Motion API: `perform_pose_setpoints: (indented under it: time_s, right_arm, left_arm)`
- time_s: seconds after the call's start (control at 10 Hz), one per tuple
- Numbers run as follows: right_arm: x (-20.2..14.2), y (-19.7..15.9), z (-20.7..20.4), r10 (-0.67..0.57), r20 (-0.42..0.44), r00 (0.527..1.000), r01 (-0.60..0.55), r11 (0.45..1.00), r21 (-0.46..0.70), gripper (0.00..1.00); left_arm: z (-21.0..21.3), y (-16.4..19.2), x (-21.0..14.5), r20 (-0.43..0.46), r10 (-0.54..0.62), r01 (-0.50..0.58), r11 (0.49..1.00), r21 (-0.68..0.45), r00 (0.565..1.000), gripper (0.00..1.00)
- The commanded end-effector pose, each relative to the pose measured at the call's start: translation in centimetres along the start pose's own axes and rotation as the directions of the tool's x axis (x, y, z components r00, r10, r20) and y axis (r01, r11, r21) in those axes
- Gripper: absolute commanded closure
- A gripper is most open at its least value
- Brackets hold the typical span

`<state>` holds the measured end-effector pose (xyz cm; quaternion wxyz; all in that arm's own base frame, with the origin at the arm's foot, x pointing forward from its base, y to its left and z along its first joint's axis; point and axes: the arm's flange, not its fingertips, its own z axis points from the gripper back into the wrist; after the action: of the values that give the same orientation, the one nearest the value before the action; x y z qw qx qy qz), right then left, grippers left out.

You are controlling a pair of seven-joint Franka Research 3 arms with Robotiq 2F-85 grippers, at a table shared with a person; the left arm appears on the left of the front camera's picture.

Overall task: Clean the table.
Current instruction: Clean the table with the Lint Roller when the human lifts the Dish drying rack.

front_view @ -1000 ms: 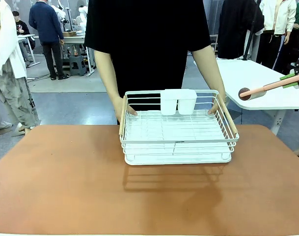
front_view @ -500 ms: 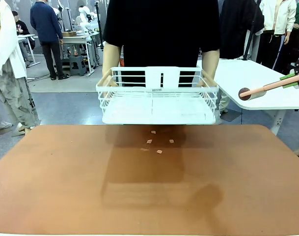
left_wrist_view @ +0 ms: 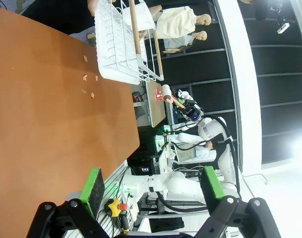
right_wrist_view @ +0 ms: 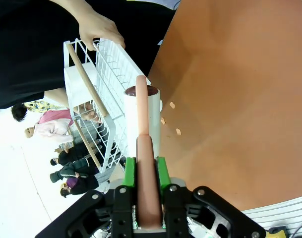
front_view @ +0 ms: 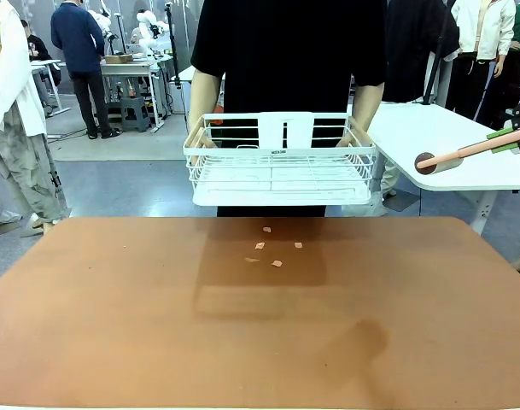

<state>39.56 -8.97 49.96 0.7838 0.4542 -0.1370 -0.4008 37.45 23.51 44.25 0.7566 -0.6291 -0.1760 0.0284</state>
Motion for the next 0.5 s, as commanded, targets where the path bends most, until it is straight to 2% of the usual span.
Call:
perform_pose_setpoints:
  time_s: [0.0,0.1,0.2,0.4]
  right_arm:
    - [-0.1,0.1,0.0,0.002,0.000,1.000,-0.002,1.000,0.002,1.00]
    - [0.0,0.0,0.0,0.000,0.000,1.000,0.000,1.000,0.000,0.79]
    - [1.0,1.2,0.3,0.013,-0.025,1.000,-0.014,0.999,-0.030,0.79]
    - [3.0,3.4,1.0,0.132,-0.090,0.987,-0.141,0.985,-0.102,0.79]
  left_arm:
    - [0.2,-0.1,-0.1,0.002,-0.002,0.002,1.000,0.002,1.000,0.00]
    - [0.2,-0.1,-0.1,0.002,-0.002,0.002,1.000,0.002,1.000,0.00]
    - [0.2,-0.1,-0.1,0.002,-0.002,0.002,1.000,0.002,1.000,0.00]
    - [0.2,-0.1,-0.1,0.002,-0.002,0.002,1.000,0.002,1.000,0.00]
